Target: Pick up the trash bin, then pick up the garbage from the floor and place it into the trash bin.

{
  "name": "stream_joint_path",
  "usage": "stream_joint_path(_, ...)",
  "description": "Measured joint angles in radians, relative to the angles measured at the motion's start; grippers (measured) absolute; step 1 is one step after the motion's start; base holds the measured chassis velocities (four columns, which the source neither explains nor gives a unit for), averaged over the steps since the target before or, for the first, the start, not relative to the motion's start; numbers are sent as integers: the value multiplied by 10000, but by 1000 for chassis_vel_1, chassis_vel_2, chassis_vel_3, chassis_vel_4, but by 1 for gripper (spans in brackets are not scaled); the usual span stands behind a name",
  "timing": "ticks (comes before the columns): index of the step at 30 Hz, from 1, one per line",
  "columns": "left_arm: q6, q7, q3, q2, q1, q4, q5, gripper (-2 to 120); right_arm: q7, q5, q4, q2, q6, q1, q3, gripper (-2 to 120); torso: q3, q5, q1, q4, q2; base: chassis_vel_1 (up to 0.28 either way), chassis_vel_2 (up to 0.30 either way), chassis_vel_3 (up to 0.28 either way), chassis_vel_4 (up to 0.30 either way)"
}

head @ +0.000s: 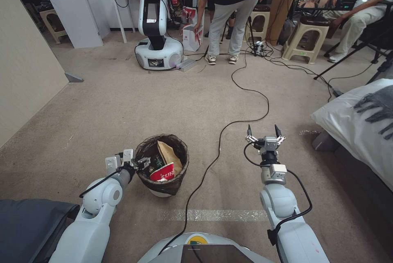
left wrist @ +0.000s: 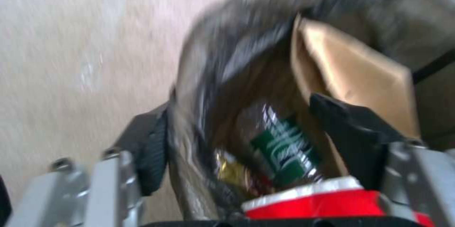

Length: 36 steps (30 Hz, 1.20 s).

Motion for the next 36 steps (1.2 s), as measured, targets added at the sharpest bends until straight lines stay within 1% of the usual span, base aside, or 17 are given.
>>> stream_joint_path(2,0,11,-63,29,33,-313,32,79,0,-3,0,4,1,-1,-8,100,0,-2,0,2,0,0,0,0,0)
stream_joint_path(5,-4,1,-318,217,161,-1563,41,95,0,-6,-2,5,2,11,-31,100,0,1,0,-1,0,0,0,0,0)
stream_joint_path(6,-4,1,-318,217,161,-1563,41,95,0,-6,-2,5,2,11,-31,100,0,1,0,-1,0,0,0,0,0)
stream_joint_path(9,-4,7,-604,311,394,-2756,175,99,18,10,8,-3,-3,24,-31,100,1,3,0,1,0,0,0,0,0)
stream_joint_path(11,-4,2,-697,312,492,-3101,241,100,31,15,41,-6,-15,16,-14,100,1,1,0,1,0,0,0,0,0)
stream_joint_path(12,-4,-10,-825,309,665,-3637,415,100,74,54,122,-13,-40,-19,33,100,0,1,0,2,0,0,0,0,0)
stream_joint_path(16,-5,-224,-1022,270,992,-4390,587,100,164,170,407,-13,-129,-247,193,100,0,3,0,3,0,0,0,0,0)
stream_joint_path(25,-89,-386,-1206,-325,1545,-4475,1399,100,299,345,1484,315,-88,-1347,774,100,0,0,0,-2,0,0,0,0,0)
stream_joint_path(28,-1577,131,-1390,-665,1604,-3876,3066,100,368,610,2205,479,-133,-1865,895,100,0,2,0,-2,0,0,0,0,0)
stream_joint_path(29,-1577,131,-1390,-665,1604,-3876,3066,100,368,610,2205,479,-133,-1865,895,100,0,2,0,-2,0,0,0,0,0)
stream_joint_path(30,-2223,237,-1448,-734,1642,-3575,3596,100,373,615,2343,518,-143,-2004,921,100,1,-4,0,4,0,0,0,0,0)
stream_joint_path(31,-3257,348,-1527,-787,1687,-3062,4436,100,376,584,2499,569,-171,-2211,952,100,0,1,0,0,1,0,0,0,0)
stream_joint_path(32,-3715,368,-1542,-807,1750,-2799,4747,100,368,556,2538,584,-174,-2307,963,100,0,1,0,1,1,0,0,0,0)
stream_joint_path(33,-3715,368,-1542,-807,1750,-2799,4747,100,368,556,2538,584,-174,-2307,963,100,0,1,0,1,1,0,0,0,0)
stream_joint_path(34,-4494,357,-1581,-854,1917,-2261,5187,100,366,500,2567,626,-157,-2543,968,100,0,-2,0,1,0,0,0,0,0)
stream_joint_path(35,-4825,354,-1632,-906,2085,-1951,5305,100,349,446,2566,671,-129,-2684,985,100,0,-3,0,-2,0,0,0,0,0)
stream_joint_path(36,-4825,354,-1632,-906,2085,-1951,5305,100,349,446,2566,671,-129,-2684,985,100,0,-3,0,-2,0,0,0,0,0)
